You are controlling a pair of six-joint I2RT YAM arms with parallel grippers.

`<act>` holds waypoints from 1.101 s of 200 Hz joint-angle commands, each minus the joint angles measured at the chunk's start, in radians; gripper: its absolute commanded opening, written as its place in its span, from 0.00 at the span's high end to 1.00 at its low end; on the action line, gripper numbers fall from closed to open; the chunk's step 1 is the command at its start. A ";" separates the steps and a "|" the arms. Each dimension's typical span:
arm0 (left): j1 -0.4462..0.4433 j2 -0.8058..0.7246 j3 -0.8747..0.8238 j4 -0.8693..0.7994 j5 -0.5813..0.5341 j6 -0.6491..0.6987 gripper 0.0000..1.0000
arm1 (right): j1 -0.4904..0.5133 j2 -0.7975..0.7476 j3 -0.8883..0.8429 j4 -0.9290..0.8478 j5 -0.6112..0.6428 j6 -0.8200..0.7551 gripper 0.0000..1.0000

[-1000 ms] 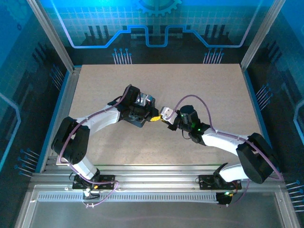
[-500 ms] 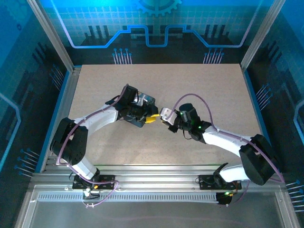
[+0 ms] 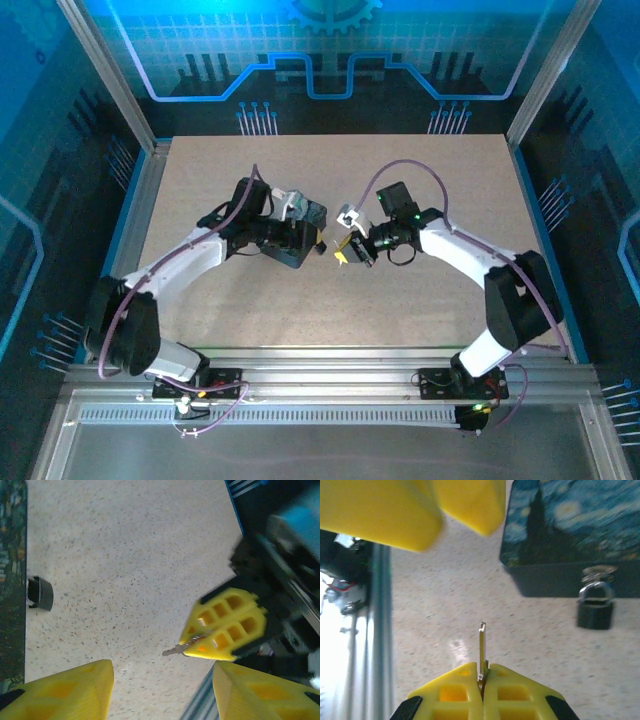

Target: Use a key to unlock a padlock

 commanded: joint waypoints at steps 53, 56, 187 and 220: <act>-0.001 0.065 -0.003 0.098 0.210 0.249 0.48 | -0.009 0.071 0.089 -0.186 -0.241 -0.025 1.00; 0.000 0.066 -0.007 0.111 0.216 0.242 0.48 | -0.009 0.075 0.092 -0.194 -0.245 -0.029 1.00; -0.048 0.094 -0.049 0.251 0.263 0.157 0.65 | -0.009 0.146 0.180 -0.324 -0.293 -0.095 1.00; -0.050 0.106 -0.037 0.269 0.285 0.125 0.74 | -0.008 0.162 0.197 -0.336 -0.289 -0.099 1.00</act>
